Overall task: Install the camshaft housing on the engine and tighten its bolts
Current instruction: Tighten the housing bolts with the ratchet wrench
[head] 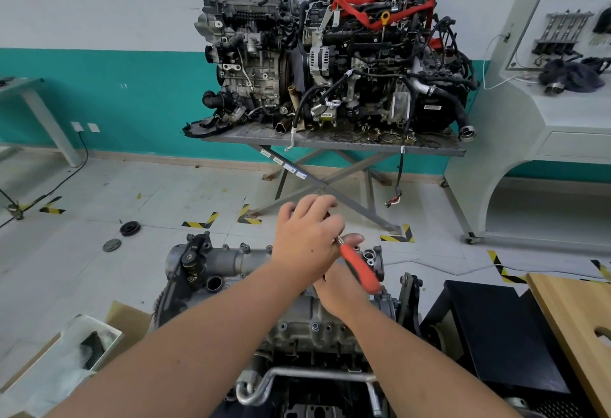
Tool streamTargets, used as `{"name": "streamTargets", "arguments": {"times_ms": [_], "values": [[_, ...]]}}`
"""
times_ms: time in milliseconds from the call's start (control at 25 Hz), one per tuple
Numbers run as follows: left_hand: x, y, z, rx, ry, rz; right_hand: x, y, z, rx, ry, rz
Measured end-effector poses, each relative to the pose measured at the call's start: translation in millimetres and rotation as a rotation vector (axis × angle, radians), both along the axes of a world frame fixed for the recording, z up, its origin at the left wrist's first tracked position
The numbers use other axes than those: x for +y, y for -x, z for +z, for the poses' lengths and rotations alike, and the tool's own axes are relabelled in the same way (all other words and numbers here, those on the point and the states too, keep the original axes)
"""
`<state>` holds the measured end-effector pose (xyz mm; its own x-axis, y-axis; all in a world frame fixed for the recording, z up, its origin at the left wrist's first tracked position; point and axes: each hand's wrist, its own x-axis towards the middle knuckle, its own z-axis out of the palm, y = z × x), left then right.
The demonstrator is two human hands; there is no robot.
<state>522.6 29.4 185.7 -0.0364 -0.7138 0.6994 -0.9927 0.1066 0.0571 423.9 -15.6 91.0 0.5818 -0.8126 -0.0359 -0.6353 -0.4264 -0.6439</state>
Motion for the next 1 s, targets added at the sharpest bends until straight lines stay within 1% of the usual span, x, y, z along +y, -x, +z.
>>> {"name": "streamTargets", "arguments": {"times_ms": [80,160,200,320,360,400,480,560,600,680,760,800,880,960,1000], "values": [[0.2,7.5,-9.8,0.380,-0.104,-0.122,-0.2,0.1,0.5,-0.032,-0.002,-0.015],[-0.2,8.8,-11.8,0.766,-0.162,-0.263,-1.6,-0.6,1.3,0.048,-0.012,-0.005],[0.7,11.4,-10.1,0.968,-0.175,-0.279,-2.4,-1.4,2.5,0.077,-0.006,-0.001],[-4.4,18.0,5.7,1.650,-0.270,-0.159,-6.8,-2.9,-0.8,0.074,-0.042,-0.037],[-9.3,16.1,8.0,1.814,-0.298,-0.136,-6.7,-3.1,-1.3,0.070,-0.051,-0.049],[-13.1,12.2,9.9,1.902,-0.331,-0.119,-6.2,-3.1,-1.9,0.068,-0.049,-0.049],[-18.0,4.8,15.4,1.960,-0.409,-0.072,-6.2,-1.8,-1.3,0.075,-0.038,-0.030],[-21.0,0.1,23.8,1.944,-0.470,0.009,-6.3,-0.5,-0.6,0.082,-0.053,0.000],[-22.4,-1.4,28.6,1.899,-0.487,0.064,-5.9,0.3,-0.8,0.085,-0.065,0.006],[-25.0,-5.9,38.5,1.734,-0.569,0.129,-5.5,2.2,-0.2,0.063,-0.089,0.008],[-25.4,-8.5,49.9,1.507,-0.742,0.108,-5.0,4.3,0.3,0.008,-0.121,0.009],[-25.9,-8.1,55.7,1.340,-0.844,0.094,-4.7,5.5,0.3,-0.008,-0.124,0.018],[-32.2,-5.7,64.6,0.901,-0.990,0.104,-4.2,7.0,0.7,-0.014,-0.109,0.038],[-38.5,-1.4,72.3,0.457,-1.023,0.146,-4.7,7.4,1.3,-0.012,-0.098,0.049],[-40.3,1.0,74.7,0.291,-1.011,0.148,-4.9,6.9,1.6,-0.007,-0.091,0.053]]}}
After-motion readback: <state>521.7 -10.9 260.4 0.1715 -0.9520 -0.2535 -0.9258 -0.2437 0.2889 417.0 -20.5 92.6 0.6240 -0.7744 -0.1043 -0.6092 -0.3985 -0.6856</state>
